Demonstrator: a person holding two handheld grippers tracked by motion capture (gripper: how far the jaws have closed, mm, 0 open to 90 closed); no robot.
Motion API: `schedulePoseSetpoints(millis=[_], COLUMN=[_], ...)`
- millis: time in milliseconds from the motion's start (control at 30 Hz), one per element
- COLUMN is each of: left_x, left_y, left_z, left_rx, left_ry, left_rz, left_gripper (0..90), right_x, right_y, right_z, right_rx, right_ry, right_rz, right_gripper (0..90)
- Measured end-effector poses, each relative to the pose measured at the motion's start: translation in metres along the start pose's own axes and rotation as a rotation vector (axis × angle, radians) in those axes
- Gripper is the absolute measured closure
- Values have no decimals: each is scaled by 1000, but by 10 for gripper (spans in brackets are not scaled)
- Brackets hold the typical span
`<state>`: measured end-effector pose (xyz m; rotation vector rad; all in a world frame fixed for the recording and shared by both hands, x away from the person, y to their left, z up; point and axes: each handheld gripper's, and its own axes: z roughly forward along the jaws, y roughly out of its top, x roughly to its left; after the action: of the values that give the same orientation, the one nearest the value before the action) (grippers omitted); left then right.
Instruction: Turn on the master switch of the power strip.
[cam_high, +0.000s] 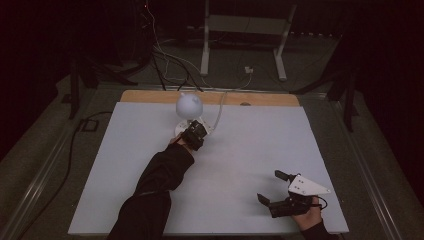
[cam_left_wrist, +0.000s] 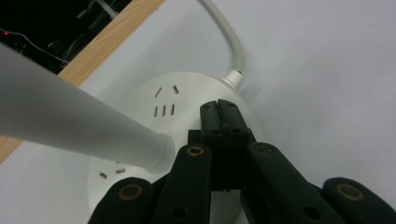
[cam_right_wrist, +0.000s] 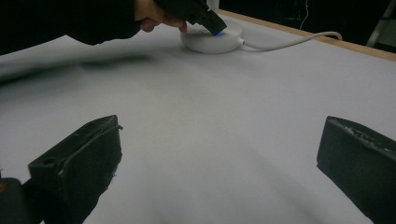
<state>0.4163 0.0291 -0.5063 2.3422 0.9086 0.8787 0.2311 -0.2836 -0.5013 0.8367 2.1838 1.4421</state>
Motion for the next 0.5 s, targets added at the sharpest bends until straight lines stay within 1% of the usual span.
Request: schedulePoseSetpoints(millis=[67, 100, 133, 167, 300, 333, 367, 400, 433, 467, 500], left_x=[2, 1, 2, 2, 1, 0, 2, 2, 4, 6, 6], left_y=[2, 3, 2, 2, 2, 1, -1, -1, -4, -5, -5], left_z=[0, 1, 0, 1, 1, 1, -1, -1, -1, -2, -2], left_rx=[17, 20, 21, 20, 11, 6, -23, -23, -44, -62, -62], left_ry=[-12, -13, -15, -16, -5, 0, -13, -13, -27, -34, -34], left_rz=[2, 5, -1, 4, -1, 14, -12, -12, -21, -41, -41], left_gripper=[900, 900, 900, 900, 900, 900, 900, 900, 900, 900, 900], right_x=[0, 0, 1, 1, 0, 0, 1, 1, 1, 0, 0], right_y=[0, 0, 0, 1, 1, 1, 1, 1, 1, 1, 1], right_z=[0, 0, 0, 0, -1, 0, 0, 0, 0, 0, 0], right_rx=[0, -1, -1, -2, -6, -4, -1, -2, -2, -5, -6], right_ry=[0, 1, 0, 0, -2, 0, -1, 1, 1, -1, -1], right_rz=[0, -1, -2, -3, -2, 1, -2, -3, -3, -3, -1], right_gripper=[0, 0, 0, 0, 0, 0, 0, 0, 0, 0, 0])
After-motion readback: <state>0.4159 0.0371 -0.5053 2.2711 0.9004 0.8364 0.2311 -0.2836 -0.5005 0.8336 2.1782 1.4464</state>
